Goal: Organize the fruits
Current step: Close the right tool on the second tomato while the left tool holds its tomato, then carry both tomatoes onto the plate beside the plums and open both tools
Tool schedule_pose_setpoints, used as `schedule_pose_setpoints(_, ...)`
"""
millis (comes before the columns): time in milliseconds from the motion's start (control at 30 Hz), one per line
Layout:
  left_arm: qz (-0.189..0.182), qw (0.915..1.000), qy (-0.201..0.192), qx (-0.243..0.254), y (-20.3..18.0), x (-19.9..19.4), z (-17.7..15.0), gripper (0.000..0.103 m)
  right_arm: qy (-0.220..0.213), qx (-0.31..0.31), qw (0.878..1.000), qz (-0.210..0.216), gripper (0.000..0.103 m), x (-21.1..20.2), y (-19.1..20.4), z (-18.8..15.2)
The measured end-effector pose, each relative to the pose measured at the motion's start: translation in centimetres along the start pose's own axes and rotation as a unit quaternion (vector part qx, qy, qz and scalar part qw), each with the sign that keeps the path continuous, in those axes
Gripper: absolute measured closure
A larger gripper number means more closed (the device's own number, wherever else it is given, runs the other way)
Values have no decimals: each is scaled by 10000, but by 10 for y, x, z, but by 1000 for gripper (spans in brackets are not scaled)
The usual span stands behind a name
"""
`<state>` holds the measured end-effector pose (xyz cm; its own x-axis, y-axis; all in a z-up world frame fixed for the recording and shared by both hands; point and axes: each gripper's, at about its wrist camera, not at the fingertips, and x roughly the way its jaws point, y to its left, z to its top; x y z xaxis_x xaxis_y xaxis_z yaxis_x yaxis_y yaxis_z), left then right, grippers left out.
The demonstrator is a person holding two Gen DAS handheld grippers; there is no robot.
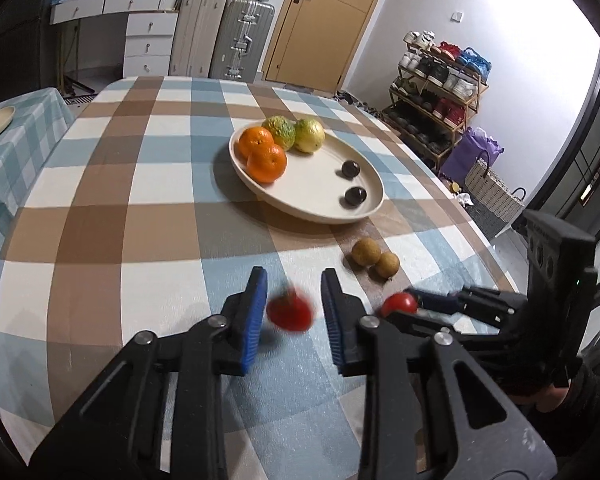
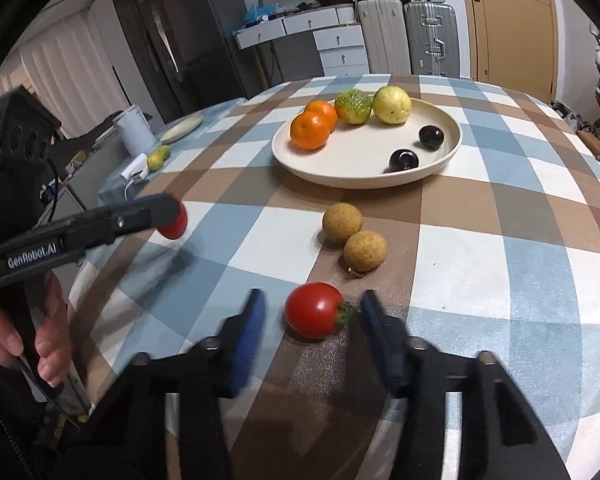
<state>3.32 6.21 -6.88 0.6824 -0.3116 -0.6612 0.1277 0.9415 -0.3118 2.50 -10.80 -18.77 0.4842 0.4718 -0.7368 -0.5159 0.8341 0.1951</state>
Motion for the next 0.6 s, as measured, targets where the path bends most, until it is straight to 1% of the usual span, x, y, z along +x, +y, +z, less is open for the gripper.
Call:
schedule_pose_setpoints(33,-13,10000,-25,7,-1,0,2,78,32,-10,10000,-15,70,1,0,-1)
schedule_pose_setpoints(100,-51,10000,-8,50,-3,4,6,78,54,49,9999,72,72,2,-2,-1)
schedule_pose_setpoints(233,-152,9999,53,23,-5,11,14,79,-32,198,9996,195,73,-1,-9,0)
schedule_pose_setpoints(367,-157,9998,57,-74,0,13,19,79,-169,283,9989,331,73,-8,-14,2)
schedule_pose_setpoints(467,-81,9998,21,-187,7,10,20,79,-305,236,9984,406,73,-14,-14,5)
schedule_pose_setpoints(533,-57,9997,140,-195,10,11,19,78,-351,248,9979,489,73,-15,-15,7)
schedule_pose_setpoints(600,188,9994,258,-139,11,16,14,75,-406,247,9974,549,73,-17,-16,9)
